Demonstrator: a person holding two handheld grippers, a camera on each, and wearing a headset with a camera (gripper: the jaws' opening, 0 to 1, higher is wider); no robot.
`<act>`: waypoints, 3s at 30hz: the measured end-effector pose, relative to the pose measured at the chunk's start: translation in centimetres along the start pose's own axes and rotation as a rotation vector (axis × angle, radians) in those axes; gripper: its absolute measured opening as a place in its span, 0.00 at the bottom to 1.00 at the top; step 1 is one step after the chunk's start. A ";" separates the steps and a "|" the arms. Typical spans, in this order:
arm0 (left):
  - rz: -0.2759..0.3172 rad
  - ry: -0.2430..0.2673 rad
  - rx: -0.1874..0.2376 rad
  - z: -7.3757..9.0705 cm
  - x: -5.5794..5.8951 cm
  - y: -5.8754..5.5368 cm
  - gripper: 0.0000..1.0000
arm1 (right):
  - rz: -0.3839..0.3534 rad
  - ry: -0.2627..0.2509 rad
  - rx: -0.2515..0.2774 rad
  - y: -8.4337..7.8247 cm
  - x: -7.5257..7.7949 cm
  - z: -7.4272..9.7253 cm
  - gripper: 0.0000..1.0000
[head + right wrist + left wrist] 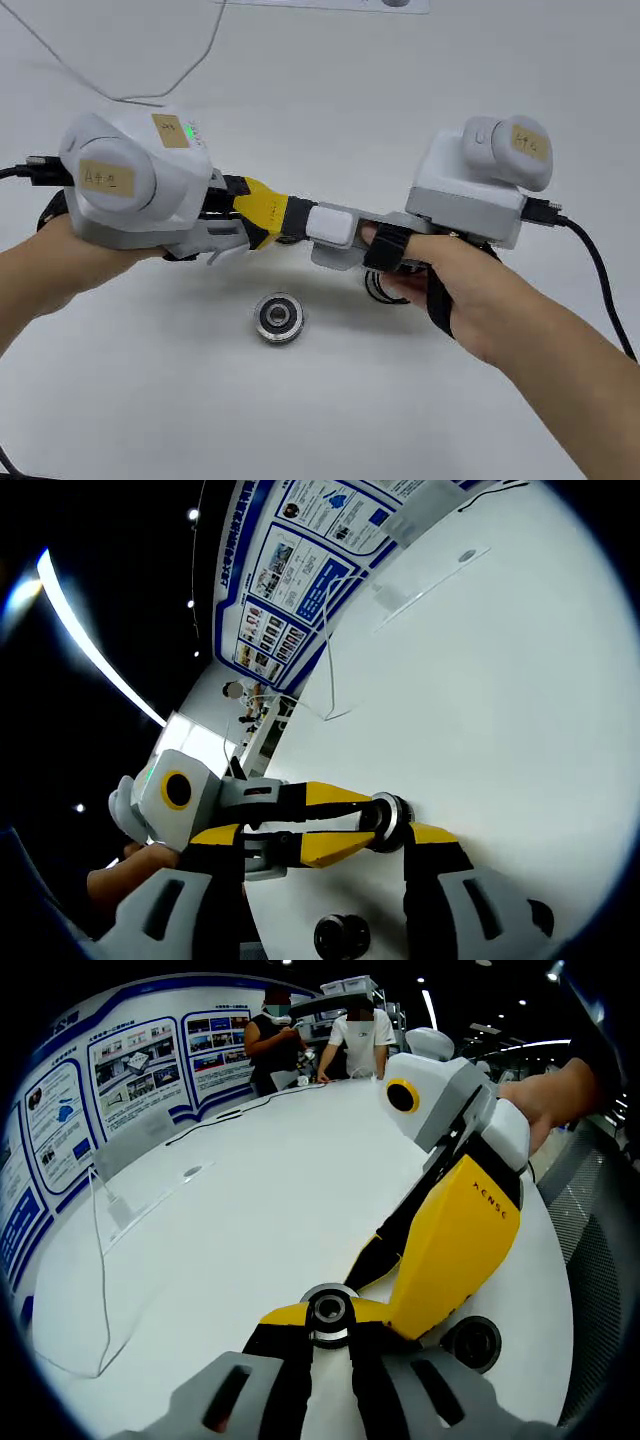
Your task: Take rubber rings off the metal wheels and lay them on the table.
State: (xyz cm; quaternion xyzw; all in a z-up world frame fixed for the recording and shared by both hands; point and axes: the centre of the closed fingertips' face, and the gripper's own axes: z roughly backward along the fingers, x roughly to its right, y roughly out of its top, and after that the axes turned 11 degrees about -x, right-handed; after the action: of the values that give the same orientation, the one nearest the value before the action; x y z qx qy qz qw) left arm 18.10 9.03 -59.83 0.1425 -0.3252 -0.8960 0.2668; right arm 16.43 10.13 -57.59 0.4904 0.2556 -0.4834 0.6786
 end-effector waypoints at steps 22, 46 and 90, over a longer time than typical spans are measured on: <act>-0.001 0.005 -0.002 0.0 -0.1 0.0 0.13 | -0.044 -0.005 0.053 0.6 1.3 0.1 0.50; -0.002 0.006 -0.001 0.0 0.0 0.0 0.13 | -0.043 0.008 0.036 0.2 0.9 0.3 0.53; -0.004 0.004 -0.007 0.0 0.0 0.0 0.13 | -0.175 -0.104 0.042 0.2 4.3 0.8 0.01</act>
State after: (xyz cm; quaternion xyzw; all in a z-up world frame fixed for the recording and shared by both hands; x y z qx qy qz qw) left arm 18.12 9.08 -59.85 0.1440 -0.3214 -0.8973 0.2662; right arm 18.27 7.67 -60.70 0.4546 0.2519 -0.5709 0.6356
